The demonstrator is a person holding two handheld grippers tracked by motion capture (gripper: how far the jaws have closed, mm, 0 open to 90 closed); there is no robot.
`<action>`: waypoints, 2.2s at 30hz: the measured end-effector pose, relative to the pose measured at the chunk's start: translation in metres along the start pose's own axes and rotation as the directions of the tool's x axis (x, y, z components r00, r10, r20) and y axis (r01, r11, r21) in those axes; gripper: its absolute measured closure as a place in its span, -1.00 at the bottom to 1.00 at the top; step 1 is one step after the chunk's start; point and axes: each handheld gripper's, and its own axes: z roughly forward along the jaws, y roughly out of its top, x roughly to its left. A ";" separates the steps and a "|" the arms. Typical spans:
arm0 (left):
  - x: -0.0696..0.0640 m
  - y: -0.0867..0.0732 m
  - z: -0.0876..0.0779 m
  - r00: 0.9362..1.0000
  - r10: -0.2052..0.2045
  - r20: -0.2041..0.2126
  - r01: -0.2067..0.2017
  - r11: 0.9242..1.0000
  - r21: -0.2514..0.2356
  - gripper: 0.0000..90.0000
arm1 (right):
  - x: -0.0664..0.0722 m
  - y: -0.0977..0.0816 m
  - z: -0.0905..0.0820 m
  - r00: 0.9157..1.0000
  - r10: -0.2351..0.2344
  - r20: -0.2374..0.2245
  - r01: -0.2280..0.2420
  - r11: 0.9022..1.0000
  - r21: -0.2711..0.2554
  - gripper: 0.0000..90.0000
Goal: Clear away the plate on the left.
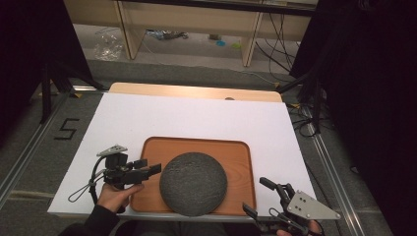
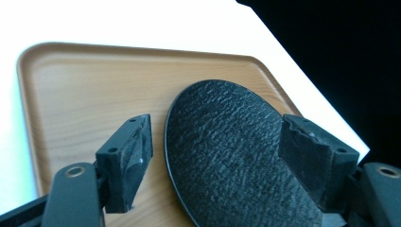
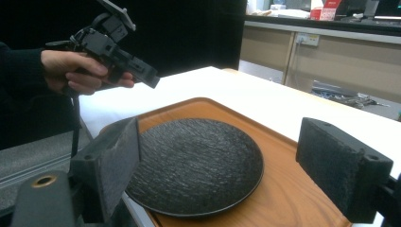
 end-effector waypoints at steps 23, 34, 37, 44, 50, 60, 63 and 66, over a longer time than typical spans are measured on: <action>-0.014 -0.002 -0.033 0.988 0.157 -0.006 -0.157 0.979 -0.131 -0.47 | -0.001 0.000 -0.001 1.000 0.000 0.001 0.000 1.000 0.014 -0.65; -0.022 -0.006 -0.050 0.971 0.240 0.019 -0.230 0.949 -0.215 -0.61 | 0.000 0.000 0.000 1.000 0.003 -0.013 -0.003 1.000 0.014 -0.65; -0.023 -0.008 -0.055 0.969 0.249 0.007 -0.241 0.944 -0.224 -0.62 | 0.000 0.000 -0.001 1.000 0.007 -0.007 -0.007 1.000 0.016 -0.65; -0.024 -0.014 -0.064 0.956 0.292 -0.028 -0.291 0.930 -0.223 -0.62 | 0.000 0.000 -0.001 1.000 0.002 -0.009 -0.002 1.000 0.016 -0.65; -0.029 -0.020 -0.072 0.937 0.345 -0.060 -0.348 0.905 -0.245 -0.62 | 0.000 0.000 -0.001 1.000 0.004 -0.009 -0.004 1.000 0.017 -0.65; -0.037 -0.030 -0.077 0.931 0.357 -0.071 -0.364 0.904 -0.225 -0.63 | 0.000 0.000 0.000 1.000 -0.002 -0.002 0.002 1.000 0.014 -0.65; -0.038 -0.032 -0.078 0.929 0.362 -0.075 -0.370 0.904 -0.213 -0.63 | 0.001 0.000 -0.001 1.000 0.011 -0.003 -0.011 1.000 0.027 -0.65; -0.039 -0.033 -0.077 0.931 0.357 -0.074 -0.365 0.907 -0.209 -0.63 | 0.000 0.000 -0.001 1.000 -0.003 0.002 0.003 1.000 0.018 -0.65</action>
